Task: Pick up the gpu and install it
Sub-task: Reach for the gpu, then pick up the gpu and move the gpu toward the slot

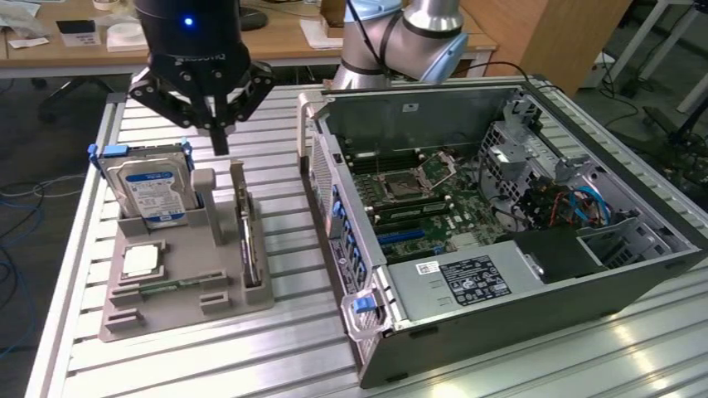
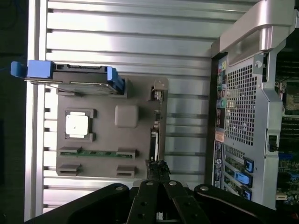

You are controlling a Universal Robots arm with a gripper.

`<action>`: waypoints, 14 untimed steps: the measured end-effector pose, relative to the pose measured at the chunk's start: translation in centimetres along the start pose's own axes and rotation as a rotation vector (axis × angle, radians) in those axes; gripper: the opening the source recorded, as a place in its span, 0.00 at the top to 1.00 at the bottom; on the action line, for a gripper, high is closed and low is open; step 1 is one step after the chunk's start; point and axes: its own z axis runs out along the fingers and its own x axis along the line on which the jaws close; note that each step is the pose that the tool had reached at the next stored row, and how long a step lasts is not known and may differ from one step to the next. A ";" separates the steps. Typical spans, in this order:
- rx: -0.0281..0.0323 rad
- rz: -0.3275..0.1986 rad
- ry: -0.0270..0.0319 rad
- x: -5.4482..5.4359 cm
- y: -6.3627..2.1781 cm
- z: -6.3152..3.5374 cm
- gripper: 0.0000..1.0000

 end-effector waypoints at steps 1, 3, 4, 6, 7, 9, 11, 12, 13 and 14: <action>0.0000 0.000 0.0001 0.3 -0.01 0.00 0.89; 0.0001 0.000 0.0001 0.7 -0.02 -0.01 0.89; 0.0000 0.000 0.0001 0.7 -0.02 -0.01 0.89; -0.0002 0.000 0.0000 0.7 -0.01 0.00 0.89; -0.0006 0.000 0.0001 0.7 -0.01 -0.01 0.89; -0.0010 0.000 0.0001 0.7 -0.01 -0.01 0.89; -0.0012 0.000 0.0000 0.7 -0.01 0.00 0.89; -0.0013 0.000 0.0000 0.7 -0.01 -0.01 0.89; -0.0014 0.000 0.0001 0.7 -0.01 -0.01 0.89; -0.0014 0.000 0.0000 0.7 -0.01 -0.01 0.89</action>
